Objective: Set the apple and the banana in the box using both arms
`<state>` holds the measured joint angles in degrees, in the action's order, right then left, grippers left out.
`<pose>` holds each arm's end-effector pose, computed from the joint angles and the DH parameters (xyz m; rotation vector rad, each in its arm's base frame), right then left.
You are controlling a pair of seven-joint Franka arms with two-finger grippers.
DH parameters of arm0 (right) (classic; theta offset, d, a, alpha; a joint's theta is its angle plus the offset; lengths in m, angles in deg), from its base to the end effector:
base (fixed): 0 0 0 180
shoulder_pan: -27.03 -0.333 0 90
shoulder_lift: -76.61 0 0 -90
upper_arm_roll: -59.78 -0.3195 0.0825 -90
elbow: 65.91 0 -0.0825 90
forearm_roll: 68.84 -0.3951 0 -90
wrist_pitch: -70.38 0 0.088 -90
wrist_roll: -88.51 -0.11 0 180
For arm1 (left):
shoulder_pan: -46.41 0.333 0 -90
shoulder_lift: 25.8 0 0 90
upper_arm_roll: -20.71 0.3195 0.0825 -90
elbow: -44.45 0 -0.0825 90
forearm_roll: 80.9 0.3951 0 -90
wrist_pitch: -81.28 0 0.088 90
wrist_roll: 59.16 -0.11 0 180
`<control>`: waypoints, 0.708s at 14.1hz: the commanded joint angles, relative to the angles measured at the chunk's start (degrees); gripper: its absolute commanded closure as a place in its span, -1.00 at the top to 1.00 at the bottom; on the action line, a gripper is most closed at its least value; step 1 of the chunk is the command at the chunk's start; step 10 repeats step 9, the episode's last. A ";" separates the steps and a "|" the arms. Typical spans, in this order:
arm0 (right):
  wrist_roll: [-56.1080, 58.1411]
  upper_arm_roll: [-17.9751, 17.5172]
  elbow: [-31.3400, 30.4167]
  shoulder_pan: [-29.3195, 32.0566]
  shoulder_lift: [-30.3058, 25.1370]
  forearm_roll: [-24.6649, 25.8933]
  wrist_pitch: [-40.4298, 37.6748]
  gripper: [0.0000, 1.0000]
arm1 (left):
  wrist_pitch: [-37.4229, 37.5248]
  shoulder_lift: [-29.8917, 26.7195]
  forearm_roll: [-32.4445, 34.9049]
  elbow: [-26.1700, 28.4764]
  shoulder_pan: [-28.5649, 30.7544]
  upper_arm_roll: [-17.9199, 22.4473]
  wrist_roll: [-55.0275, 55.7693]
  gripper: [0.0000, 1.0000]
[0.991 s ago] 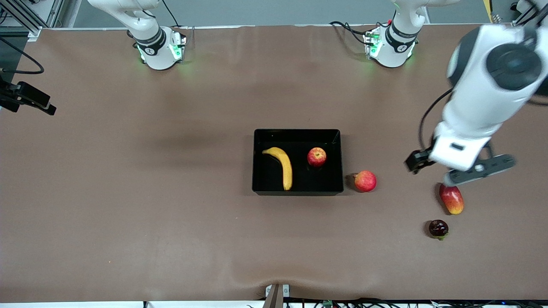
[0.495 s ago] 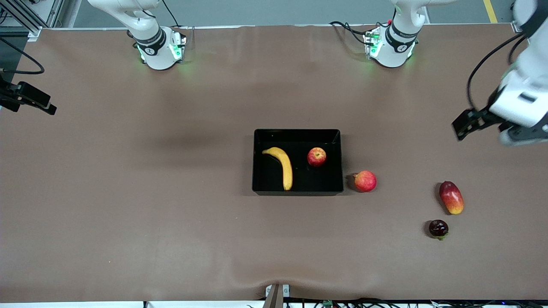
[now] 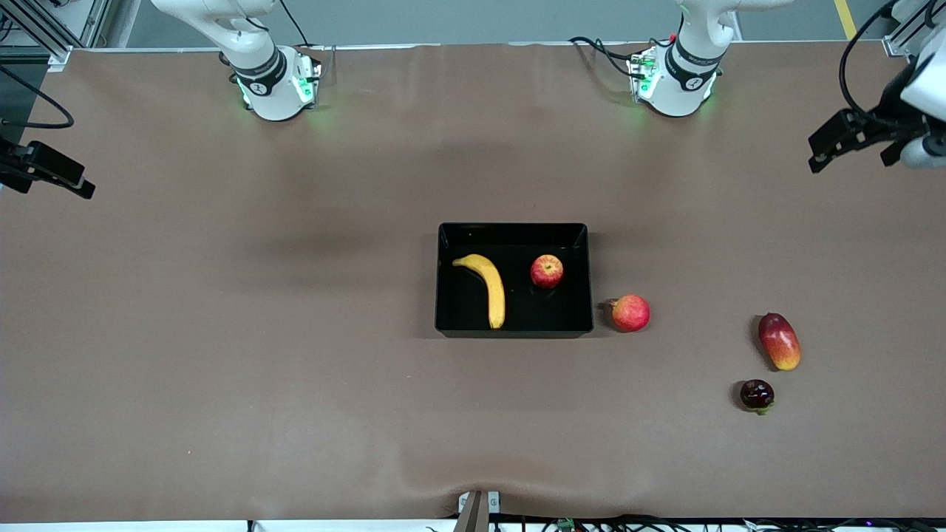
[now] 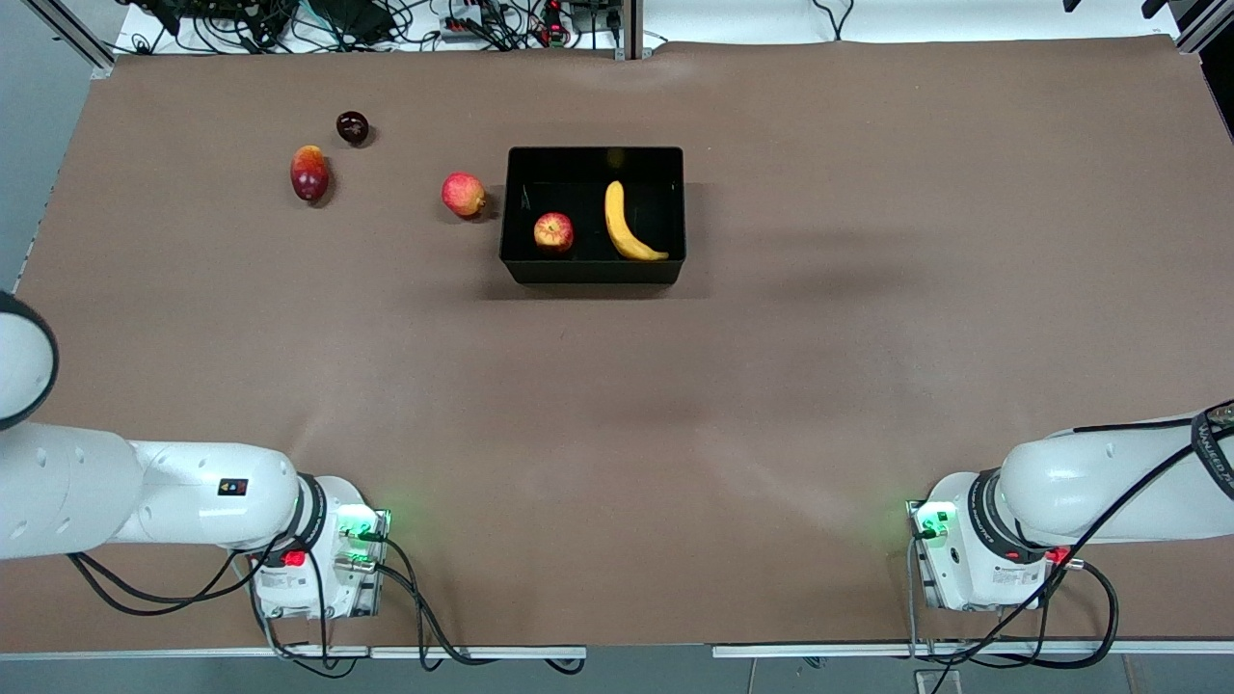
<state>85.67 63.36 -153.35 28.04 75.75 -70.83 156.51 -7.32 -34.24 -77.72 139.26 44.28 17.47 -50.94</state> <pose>0.5528 -0.0406 0.6490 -3.0996 0.1978 0.0114 0.5142 -0.0445 0.6621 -3.0810 -0.0811 -0.0708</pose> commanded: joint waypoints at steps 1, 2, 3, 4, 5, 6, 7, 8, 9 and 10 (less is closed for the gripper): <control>0.03 -0.76 0.52 1.19 0.07 0.49 0.00 1.00 | -0.17 -1.13 -0.89 1.43 0.02 0.25 -0.57 1.00; 0.03 -0.76 0.52 1.10 0.59 0.49 0.09 1.00 | -0.17 -1.13 -0.89 1.08 -0.07 0.16 -0.57 1.00; 0.03 -0.76 0.60 1.02 0.77 0.58 0.09 1.00 | -0.17 -0.96 -0.89 0.47 -0.24 0.16 -0.39 1.00; 0.03 -0.76 0.61 1.02 0.77 0.58 0.09 1.00 | -0.08 -0.70 -0.89 0.12 -0.42 0.08 -0.31 1.00; 0.12 -0.76 0.61 1.02 0.77 0.49 0.09 1.00 | 0.44 -0.43 -0.89 -0.23 -0.59 -0.10 -0.13 1.00; 0.03 -0.76 0.61 0.93 0.77 0.49 0.09 1.00 | 0.53 0.01 -0.98 -0.67 -0.60 -0.45 0.22 1.00; 0.12 -0.76 0.52 0.84 0.77 0.49 0.00 1.00 | 0.62 0.36 -1.07 -0.94 -0.51 -0.80 0.48 1.00; 0.12 -0.76 0.60 0.84 0.77 0.49 -0.09 1.00 | 0.62 0.36 -1.24 -1.03 -0.51 -0.80 0.66 1.00; 0.12 -0.76 0.52 1.01 0.77 0.49 -0.18 1.00 | 0.62 0.45 -1.24 -1.03 -0.42 -0.80 0.66 1.00; 0.12 -0.76 0.52 1.01 0.77 0.49 -0.18 1.00 | 0.62 0.45 -1.24 -1.03 -0.42 -0.80 0.66 1.00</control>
